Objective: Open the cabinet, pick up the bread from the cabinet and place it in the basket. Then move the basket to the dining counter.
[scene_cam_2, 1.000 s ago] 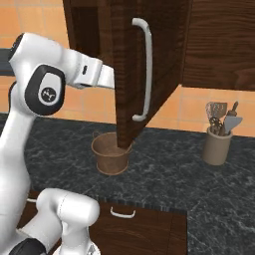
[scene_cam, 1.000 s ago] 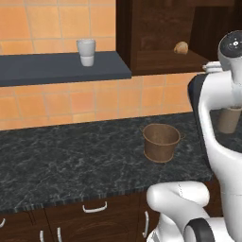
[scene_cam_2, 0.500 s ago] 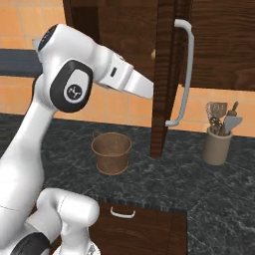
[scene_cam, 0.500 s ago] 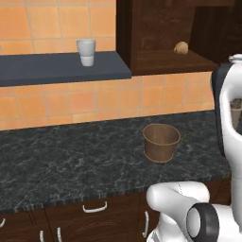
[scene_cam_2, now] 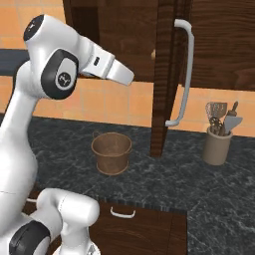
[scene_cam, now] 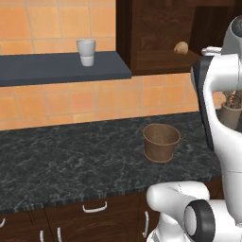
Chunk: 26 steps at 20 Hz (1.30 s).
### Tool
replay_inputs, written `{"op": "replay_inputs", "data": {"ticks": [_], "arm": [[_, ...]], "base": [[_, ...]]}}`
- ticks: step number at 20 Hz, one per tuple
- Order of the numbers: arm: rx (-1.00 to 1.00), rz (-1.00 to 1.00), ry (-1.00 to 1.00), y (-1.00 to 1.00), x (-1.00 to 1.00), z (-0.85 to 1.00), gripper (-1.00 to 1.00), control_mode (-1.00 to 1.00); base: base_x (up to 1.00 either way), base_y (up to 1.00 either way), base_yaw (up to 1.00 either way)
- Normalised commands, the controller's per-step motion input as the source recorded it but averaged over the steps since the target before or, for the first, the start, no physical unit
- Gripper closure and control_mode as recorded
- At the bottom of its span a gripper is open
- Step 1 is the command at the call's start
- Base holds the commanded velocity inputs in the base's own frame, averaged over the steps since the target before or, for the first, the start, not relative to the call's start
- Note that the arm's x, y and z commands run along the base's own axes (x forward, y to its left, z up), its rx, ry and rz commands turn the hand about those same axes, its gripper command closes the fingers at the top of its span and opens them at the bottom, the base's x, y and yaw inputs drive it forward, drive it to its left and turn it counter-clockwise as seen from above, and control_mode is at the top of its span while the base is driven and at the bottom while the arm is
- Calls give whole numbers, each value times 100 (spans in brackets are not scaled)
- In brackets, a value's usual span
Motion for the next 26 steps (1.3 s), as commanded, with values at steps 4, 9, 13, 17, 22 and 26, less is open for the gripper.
{"op": "replay_inputs", "data": {"ticks": [4,9,13,17,22,26], "arm": [[7,30,-3,0,100,0,-100,-100],[1,22,0,11,100,6,-100,-100],[0,13,0,0,98,3,-100,-100],[0,6,-1,0,86,0,-100,-100],[0,0,0,-1,67,0,-100,-100],[0,-1,0,-14,54,-2,-100,-100]], "base": [[0,0,0],[0,0,0],[0,0,0],[0,0,0],[0,0,0],[0,0,0]]}}
